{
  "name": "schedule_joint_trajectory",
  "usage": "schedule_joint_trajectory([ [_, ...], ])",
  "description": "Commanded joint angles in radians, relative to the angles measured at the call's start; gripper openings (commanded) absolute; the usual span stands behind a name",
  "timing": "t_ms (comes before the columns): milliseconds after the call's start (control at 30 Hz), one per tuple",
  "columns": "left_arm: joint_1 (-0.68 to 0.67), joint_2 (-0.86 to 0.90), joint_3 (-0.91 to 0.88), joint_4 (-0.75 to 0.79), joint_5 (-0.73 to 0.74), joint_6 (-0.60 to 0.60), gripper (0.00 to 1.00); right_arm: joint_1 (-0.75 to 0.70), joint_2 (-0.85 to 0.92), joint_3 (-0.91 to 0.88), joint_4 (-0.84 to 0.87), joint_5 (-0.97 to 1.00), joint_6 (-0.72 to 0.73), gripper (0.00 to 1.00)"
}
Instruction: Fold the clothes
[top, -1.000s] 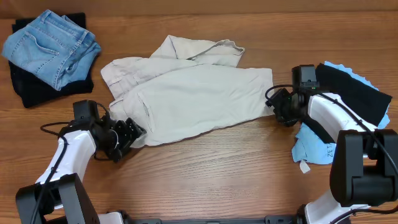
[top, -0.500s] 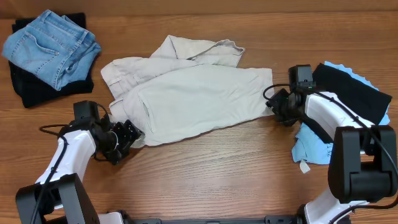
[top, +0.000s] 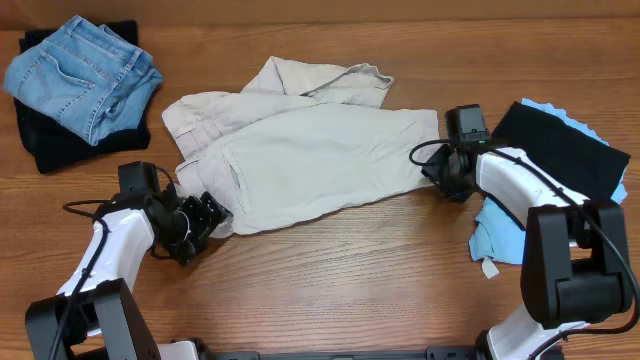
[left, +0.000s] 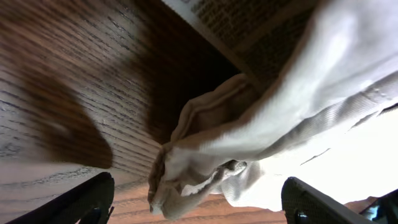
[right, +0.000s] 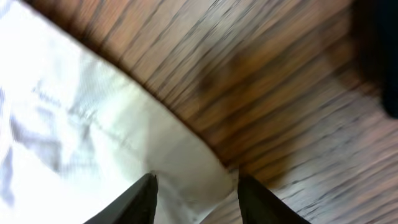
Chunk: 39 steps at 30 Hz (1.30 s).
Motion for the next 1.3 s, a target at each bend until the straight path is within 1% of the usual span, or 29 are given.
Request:
schedule_joint_trajectory([
  [0, 0.007, 0.006, 0.019, 0.0, -0.01, -0.013, 0.88, 0.005, 0.035, -0.014, 0.001, -0.002, 0.001, 0.47],
  [67, 0.007, 0.006, 0.019, 0.0, -0.01, -0.013, 0.88, 0.005, 0.036, -0.014, 0.005, -0.002, 0.001, 0.41],
  [100, 0.007, 0.006, 0.019, -0.004, -0.01, -0.013, 0.88, 0.005, 0.037, -0.014, 0.011, -0.002, 0.001, 0.34],
  [233, 0.008, 0.006, 0.019, -0.02, -0.011, 0.007, 0.87, 0.005, 0.038, -0.014, 0.042, -0.001, 0.001, 0.15],
  [300, 0.007, 0.006, 0.019, -0.023, -0.011, 0.009, 0.87, 0.005, 0.038, -0.014, 0.042, 0.008, 0.002, 0.06],
  [333, 0.007, 0.006, 0.019, -0.024, -0.011, 0.009, 0.87, 0.005, 0.038, -0.014, 0.041, 0.019, 0.001, 0.04],
  [467, 0.007, 0.006, 0.019, -0.047, -0.042, 0.004, 0.82, 0.004, 0.038, -0.014, 0.039, 0.025, 0.002, 0.04],
  [533, 0.007, 0.006, 0.019, -0.071, -0.084, 0.001, 0.82, 0.004, 0.038, -0.014, 0.04, 0.025, 0.002, 0.04],
  [667, 0.007, 0.006, 0.018, -0.043, -0.09, -0.019, 0.85, 0.004, 0.038, -0.014, 0.042, 0.024, 0.001, 0.04],
  [733, 0.007, 0.008, 0.018, -0.007, -0.089, -0.024, 0.84, 0.004, 0.038, -0.014, 0.042, 0.024, 0.002, 0.04],
  [833, 0.006, 0.008, 0.018, 0.002, -0.089, -0.059, 0.82, 0.004, 0.038, -0.014, 0.043, 0.021, 0.002, 0.04],
  [1000, -0.038, 0.008, 0.018, 0.013, -0.092, -0.084, 0.8, 0.004, 0.038, -0.014, 0.045, 0.016, 0.002, 0.04],
  [1133, -0.082, 0.01, 0.017, 0.012, -0.106, -0.105, 0.75, 0.004, 0.038, -0.014, 0.045, 0.013, 0.002, 0.04],
  [1267, -0.088, 0.026, 0.016, 0.007, -0.126, -0.137, 0.75, 0.004, 0.038, -0.014, 0.043, 0.013, 0.001, 0.04],
])
